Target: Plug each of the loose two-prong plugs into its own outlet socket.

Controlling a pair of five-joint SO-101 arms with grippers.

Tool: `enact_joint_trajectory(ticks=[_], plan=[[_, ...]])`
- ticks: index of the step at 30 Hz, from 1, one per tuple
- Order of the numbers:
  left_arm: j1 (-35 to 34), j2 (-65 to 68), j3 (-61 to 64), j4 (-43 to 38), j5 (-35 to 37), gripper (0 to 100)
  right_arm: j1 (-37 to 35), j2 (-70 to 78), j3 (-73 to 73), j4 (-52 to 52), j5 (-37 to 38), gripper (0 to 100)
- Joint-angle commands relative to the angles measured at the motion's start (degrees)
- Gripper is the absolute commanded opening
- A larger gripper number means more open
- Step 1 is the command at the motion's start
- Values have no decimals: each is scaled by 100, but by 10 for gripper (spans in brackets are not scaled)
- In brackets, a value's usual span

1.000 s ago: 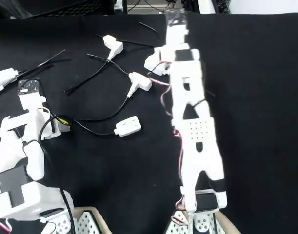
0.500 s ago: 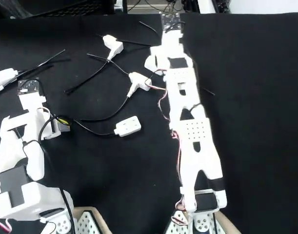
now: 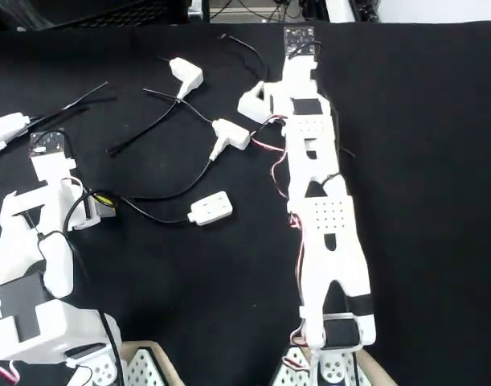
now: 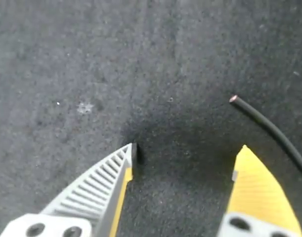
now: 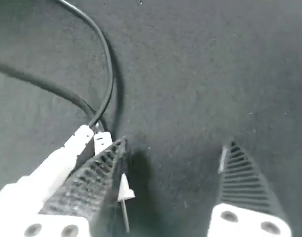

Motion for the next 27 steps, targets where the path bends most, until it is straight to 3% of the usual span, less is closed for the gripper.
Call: enact_joint_trajectory(ticks=[1, 9, 16, 27], plan=[[4, -79, 31, -26, 44, 318, -308, -4, -101, 105, 0, 201], [-13, -79, 31, -26, 44, 318, -369, -22, -295, 158, 44, 158], [-13, -79, 31, -26, 44, 318, -334, -57, -374, 1618, 53, 156], [-13, -79, 31, -26, 44, 318, 527, -31, -1270, 3297, 62, 156]])
